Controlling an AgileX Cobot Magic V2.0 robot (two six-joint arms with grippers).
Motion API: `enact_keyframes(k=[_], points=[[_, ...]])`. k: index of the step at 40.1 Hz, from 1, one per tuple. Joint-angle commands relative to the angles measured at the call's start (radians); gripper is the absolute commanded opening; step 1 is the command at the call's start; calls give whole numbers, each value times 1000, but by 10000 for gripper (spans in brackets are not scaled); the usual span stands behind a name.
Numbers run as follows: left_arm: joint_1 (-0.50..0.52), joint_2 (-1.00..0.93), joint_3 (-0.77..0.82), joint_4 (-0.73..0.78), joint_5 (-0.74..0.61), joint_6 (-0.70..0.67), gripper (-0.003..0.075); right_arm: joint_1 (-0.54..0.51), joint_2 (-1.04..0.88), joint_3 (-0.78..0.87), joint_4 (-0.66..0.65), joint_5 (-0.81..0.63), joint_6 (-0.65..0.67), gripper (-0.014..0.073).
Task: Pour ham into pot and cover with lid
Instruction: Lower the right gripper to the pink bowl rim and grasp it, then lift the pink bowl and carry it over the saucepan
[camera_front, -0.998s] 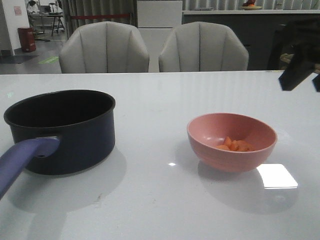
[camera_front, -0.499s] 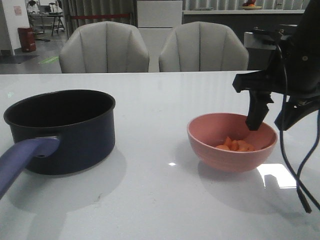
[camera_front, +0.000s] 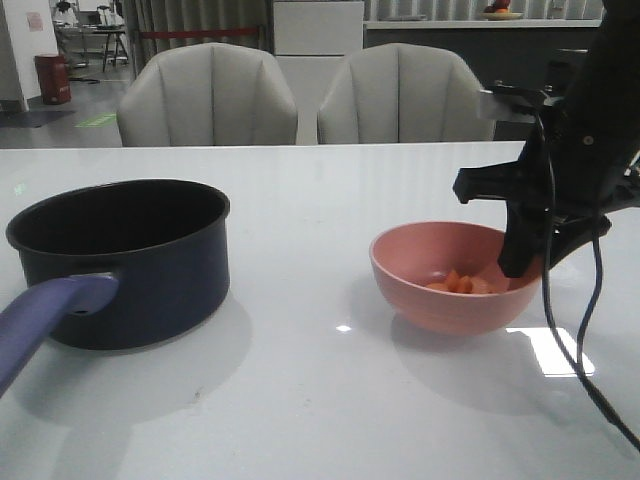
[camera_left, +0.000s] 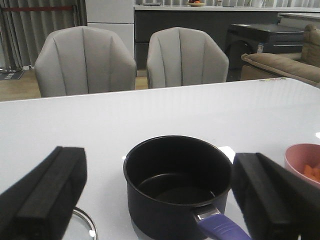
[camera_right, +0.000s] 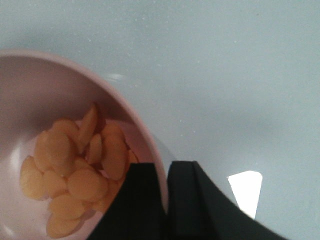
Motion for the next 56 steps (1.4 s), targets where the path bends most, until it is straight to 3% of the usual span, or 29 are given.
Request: enact_keyframes(k=[1,9,24,34,43,56], points=[[-9,17,-28,-1,-69,-1,625,-1,-56,-43,18,-33,-6,150],[-9,17,-28,-1,-69,-1,625,58,-108,-175,18,14,-77,150],[-9,17,-28,-1,-69,-1,625,349,-75,-438,10,-63,-94,150],[-9,17,-28,-1,-69,-1,625,468,19,-468,-145,-371,-95,150],[-9,17,-28,-1,-69,-1,625,509,71,-466,-324,-683,-95,148],[-9,15,-28,-1,-69,-1,625,513,104,-405,-347,-1055,-147,148]])
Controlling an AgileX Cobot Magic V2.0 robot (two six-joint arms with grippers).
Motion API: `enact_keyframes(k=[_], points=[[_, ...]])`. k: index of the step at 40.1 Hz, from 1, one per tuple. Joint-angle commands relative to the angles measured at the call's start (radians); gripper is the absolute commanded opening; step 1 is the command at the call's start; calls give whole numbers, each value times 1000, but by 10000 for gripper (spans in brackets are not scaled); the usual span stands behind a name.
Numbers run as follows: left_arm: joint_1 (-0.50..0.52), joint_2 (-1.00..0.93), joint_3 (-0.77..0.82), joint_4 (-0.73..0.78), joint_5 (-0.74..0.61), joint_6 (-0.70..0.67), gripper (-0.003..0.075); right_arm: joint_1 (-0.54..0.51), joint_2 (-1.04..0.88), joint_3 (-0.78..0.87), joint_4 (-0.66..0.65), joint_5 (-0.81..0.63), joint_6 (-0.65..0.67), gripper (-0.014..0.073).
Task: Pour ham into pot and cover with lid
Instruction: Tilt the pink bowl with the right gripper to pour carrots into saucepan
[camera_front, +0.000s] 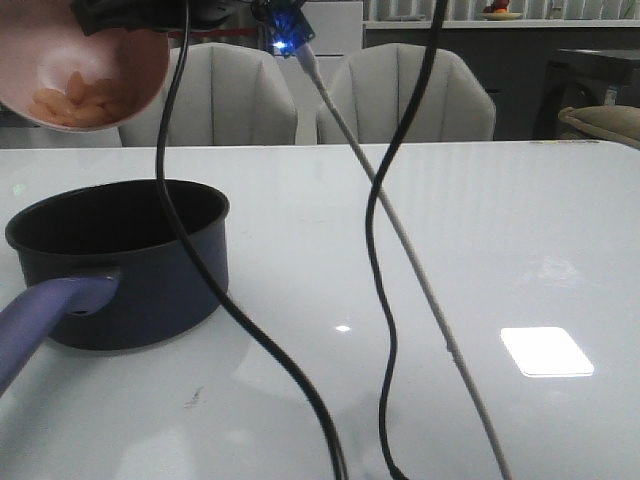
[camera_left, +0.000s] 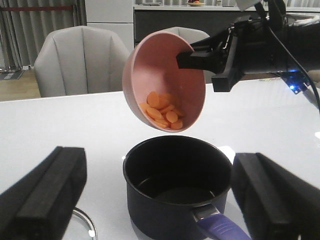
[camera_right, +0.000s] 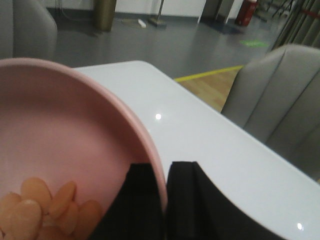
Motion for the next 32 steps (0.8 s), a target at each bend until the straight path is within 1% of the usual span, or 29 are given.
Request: enact_keyframes(k=[1,6,10,13,18,23,24,27,29,32], points=[[-9,15,-28,-1,-69,-1,625,0,-60,15,0,-238,-52,146],[-9,15,-28,-1,-69,-1,625,0,-60,92,40,-386,-137,138],[-9,15,-28,-1,-69,-1,625,6,-59,148,74,-477,-251,138],[-9,15,-28,-1,-69,-1,625,15,-59,172,104,-524,-366,138],[-9,15,-28,-1,-69,-1,625,41,-59,187,186,-532,-570,138],[-9,15,-28,-1,-69,-1,625,80,-56,187,284,-544,-846,138],[-9,15,-28,-1,-69,-1,625,91,-56,187,314,-547,-928,138],[-9,15,-28,-1,-69,-1,625,111,-55,187,368,-561,-1058,138],[-9,15,-28,-1,-69,-1,625,117,-54,187,398,-577,-1115,138],[-9,15,-28,-1,-69,-1,625,117,-54,187,425,-605,-1166,138]])
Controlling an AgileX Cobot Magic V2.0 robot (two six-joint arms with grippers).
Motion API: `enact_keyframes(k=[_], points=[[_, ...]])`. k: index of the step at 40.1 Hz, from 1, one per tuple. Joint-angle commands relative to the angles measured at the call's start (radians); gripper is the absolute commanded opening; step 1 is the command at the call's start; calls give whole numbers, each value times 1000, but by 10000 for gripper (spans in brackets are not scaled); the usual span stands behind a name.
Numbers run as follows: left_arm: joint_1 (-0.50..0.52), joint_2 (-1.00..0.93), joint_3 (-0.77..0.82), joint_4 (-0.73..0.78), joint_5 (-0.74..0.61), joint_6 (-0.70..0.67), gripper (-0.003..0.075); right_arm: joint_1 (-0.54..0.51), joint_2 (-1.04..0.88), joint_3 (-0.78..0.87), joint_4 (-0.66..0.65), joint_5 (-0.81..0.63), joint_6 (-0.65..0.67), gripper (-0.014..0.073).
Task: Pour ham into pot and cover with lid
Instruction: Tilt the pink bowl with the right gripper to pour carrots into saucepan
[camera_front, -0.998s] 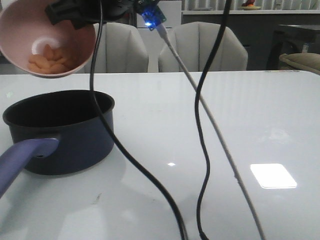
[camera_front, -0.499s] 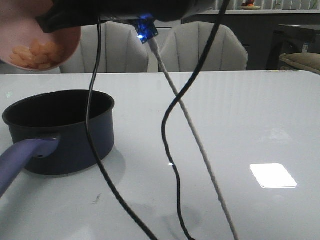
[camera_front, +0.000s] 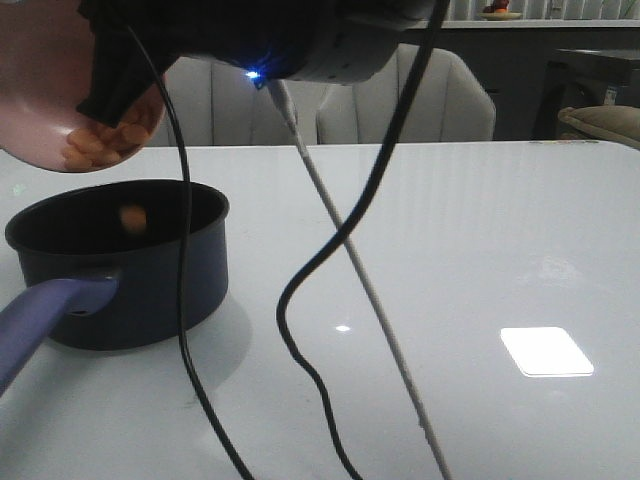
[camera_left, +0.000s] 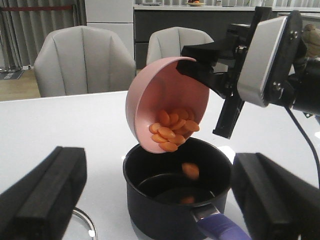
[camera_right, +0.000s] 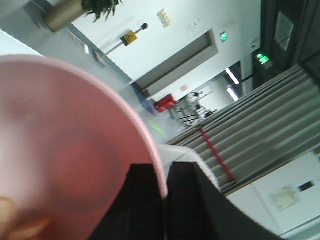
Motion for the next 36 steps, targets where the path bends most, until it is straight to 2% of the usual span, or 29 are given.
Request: enact_keyframes(k=[1,9,19,26,32,36], points=[[-9,15,-28,-1,-69,-1,625,-2,-58,-28,51,-141,-105,138],[-9,15,-28,-1,-69,-1,625,-2,-54,-28,55,-174,-226,138],[-9,15,-28,-1,-69,-1,625,-2,23,-28,17,-329,-362,138],[-9,15,-28,-1,-69,-1,625,4,57,-28,35,-367,-343,138],[-9,15,-28,-1,-69,-1,625,4,30,-47,103,-375,-209,138],[-9,15,-28,-1,-69,-1,625,4,-8,-62,177,-326,-130,138]])
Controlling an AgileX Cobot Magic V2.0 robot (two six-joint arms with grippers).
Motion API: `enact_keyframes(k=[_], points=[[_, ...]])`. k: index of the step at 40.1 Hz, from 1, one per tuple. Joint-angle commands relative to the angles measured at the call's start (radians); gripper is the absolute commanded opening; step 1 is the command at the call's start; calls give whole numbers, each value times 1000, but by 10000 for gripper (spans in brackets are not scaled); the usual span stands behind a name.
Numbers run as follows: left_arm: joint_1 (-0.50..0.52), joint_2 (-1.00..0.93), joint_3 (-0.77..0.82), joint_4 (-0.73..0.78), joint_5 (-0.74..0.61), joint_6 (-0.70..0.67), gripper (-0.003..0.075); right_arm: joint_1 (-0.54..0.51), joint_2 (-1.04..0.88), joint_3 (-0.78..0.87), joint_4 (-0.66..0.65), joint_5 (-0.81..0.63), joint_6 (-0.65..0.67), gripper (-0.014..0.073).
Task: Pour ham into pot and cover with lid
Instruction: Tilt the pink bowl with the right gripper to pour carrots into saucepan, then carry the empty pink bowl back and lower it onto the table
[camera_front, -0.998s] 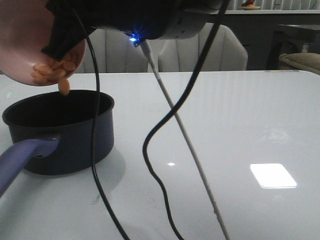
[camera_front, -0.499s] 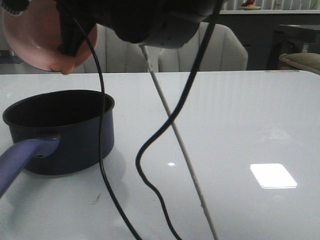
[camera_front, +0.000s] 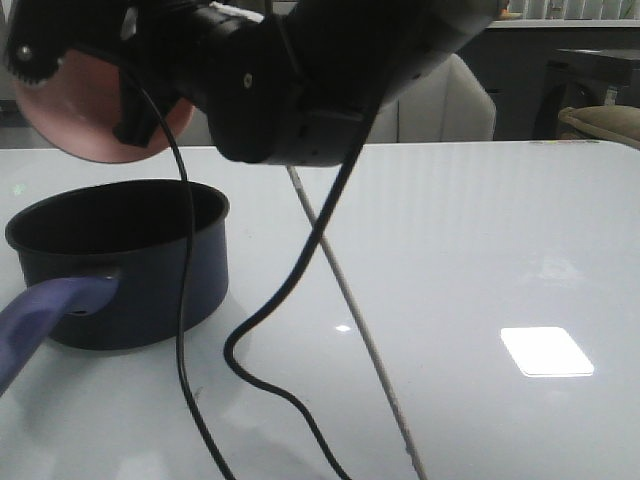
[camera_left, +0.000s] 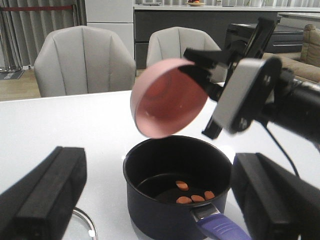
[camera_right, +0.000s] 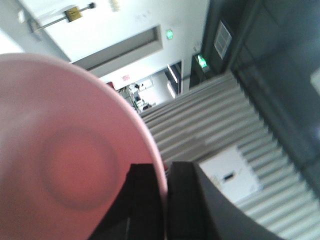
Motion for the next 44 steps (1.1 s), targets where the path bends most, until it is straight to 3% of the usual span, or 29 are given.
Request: enact_keyframes(k=[1,9,28,37,44], points=[[-9,15,-28,-1,-70,-1,625,-2,-116,-47,62,-47,86,138],[-9,15,-28,-1,-70,-1,625,-2,-235,-61,181,217,158,138],[-9,15,-28,-1,-70,-1,625,-45,-455,-61,435,917,161,138],[-9,15,-28,-1,-70,-1,625,-173,-520,-60,534,1213,185,138],[-9,15,-28,-1,-70,-1,625,-340,-555,-56,511,1368,381,138]])
